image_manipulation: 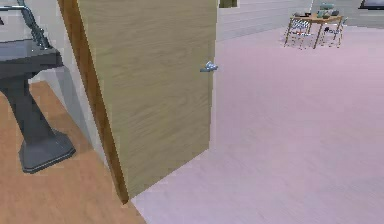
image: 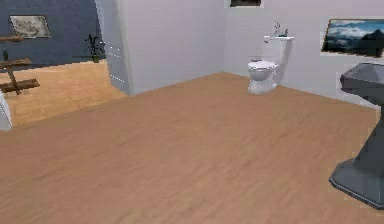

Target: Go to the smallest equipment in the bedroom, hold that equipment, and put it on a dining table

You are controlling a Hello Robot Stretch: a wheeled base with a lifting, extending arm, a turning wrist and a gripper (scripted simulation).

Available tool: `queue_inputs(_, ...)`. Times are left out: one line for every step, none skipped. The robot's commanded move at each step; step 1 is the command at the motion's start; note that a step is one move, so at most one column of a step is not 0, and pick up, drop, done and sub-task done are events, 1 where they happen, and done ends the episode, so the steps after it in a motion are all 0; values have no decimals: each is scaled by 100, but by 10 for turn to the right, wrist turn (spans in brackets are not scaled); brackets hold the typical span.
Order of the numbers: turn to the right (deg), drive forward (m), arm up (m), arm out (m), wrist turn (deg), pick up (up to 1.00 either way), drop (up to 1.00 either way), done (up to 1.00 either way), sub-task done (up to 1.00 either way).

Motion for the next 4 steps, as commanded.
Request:
queue_inputs(0,5,0,0,0,0,0,0,0)
queue_inputs(-450,0,0,0,0,0,0,0,0)
queue_inputs(-450,0,0,0,0,0,0,0,0)
queue_inputs(-360,0,0,0,0,0,0,0,0)
